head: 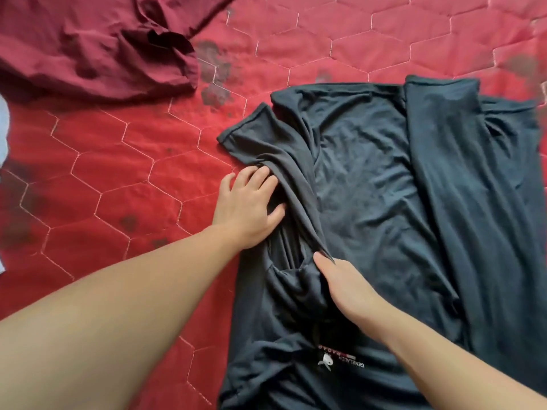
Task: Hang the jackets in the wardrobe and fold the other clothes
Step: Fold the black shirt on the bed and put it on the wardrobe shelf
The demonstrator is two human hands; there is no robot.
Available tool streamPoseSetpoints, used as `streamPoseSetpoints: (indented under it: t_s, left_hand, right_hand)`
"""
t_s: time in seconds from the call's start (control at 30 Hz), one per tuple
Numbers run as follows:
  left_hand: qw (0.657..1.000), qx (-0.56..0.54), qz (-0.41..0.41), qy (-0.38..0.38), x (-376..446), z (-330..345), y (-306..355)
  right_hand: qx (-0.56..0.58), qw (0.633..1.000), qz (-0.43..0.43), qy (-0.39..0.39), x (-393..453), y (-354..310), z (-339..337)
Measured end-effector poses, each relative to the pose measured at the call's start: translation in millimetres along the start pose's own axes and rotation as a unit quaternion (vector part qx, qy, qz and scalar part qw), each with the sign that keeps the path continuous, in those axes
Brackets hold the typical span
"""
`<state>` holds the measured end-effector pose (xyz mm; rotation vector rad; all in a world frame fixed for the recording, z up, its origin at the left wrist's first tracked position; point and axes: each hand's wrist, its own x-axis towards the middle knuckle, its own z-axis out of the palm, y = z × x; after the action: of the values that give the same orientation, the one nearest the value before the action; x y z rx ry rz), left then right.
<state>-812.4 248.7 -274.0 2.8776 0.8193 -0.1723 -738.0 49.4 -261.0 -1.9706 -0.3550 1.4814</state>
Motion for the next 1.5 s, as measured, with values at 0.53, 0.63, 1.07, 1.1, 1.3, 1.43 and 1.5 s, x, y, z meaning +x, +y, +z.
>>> streamPoseSetpoints:
  t_s: [0.53, 0.63, 1.07, 1.1, 1.3, 1.43, 1.5]
  left_hand:
    - [0.986, -0.068, -0.146, 0.047, -31.7, 26.7, 5.5]
    - [0.987, -0.065, -0.14, 0.043, -30.8, 25.8, 4.6]
    - [0.987, -0.063, -0.137, 0.047, -32.0, 29.3, 4.1]
    - [0.987, -0.066, -0.137, 0.048, -31.6, 29.2, 3.5]
    - [0.985, -0.097, -0.139, 0.022, -29.8, 15.6, 2.7]
    - [0.991, -0.114, -0.044, 0.057, -18.1, 3.9, -39.6]
    - [0.995, -0.084, -0.02, 0.039, -13.9, 7.2, -59.9]
  right_hand:
    - [-0.492, 0.808, -0.254, 0.203, 144.7, -186.5, 20.2]
    - [-0.172, 0.929, -0.269, 0.189, 139.5, -204.7, 10.7]
    - [0.331, 0.933, 0.034, 0.136, 89.8, -139.6, -156.7]
    - [0.309, 0.938, 0.047, 0.147, 92.3, -133.6, -160.2]
    - [-0.007, 0.918, -0.057, 0.392, 99.4, -119.7, -150.7]
    - [-0.222, 0.867, -0.256, 0.365, 110.8, -163.0, -110.8]
    - [-0.299, 0.877, -0.226, 0.3, 132.2, -194.6, -86.6]
